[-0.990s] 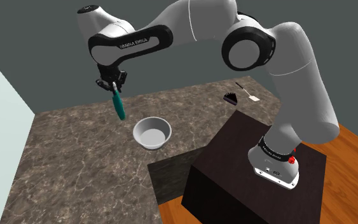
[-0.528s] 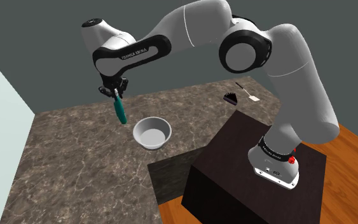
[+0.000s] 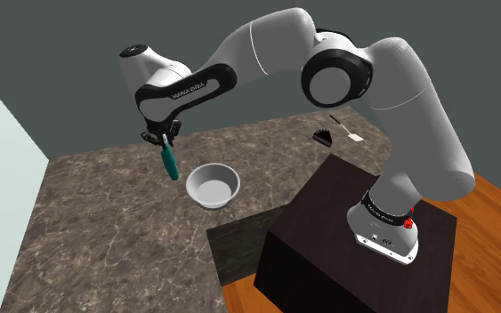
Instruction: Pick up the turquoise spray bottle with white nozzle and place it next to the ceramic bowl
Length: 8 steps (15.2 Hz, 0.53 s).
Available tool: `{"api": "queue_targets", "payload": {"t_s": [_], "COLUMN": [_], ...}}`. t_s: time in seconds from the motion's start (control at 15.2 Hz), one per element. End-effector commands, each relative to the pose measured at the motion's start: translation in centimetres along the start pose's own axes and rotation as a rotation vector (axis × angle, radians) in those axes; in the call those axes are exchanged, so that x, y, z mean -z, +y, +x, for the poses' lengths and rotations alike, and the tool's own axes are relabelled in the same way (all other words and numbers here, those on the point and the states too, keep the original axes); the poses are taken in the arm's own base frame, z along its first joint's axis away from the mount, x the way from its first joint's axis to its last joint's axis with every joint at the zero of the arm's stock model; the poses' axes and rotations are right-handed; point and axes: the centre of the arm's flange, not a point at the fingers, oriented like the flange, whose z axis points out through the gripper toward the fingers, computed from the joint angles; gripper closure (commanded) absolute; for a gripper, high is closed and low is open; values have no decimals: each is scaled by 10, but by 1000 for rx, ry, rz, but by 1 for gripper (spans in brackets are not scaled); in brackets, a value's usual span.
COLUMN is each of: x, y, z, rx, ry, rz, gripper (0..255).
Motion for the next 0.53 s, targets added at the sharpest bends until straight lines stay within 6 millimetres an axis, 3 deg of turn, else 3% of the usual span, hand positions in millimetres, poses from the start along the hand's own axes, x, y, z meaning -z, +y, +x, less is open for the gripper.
{"api": "queue_targets", "payload": {"t_s": [0.0, 0.33, 0.46], "x": [-11, -38, -38], "y": [-1, -3, -3], "z": [-1, -3, -3], "rx": [0, 0, 0], "ry": [1, 1, 1], "rz": [0, 0, 0], "gripper": [255, 255, 255]}}
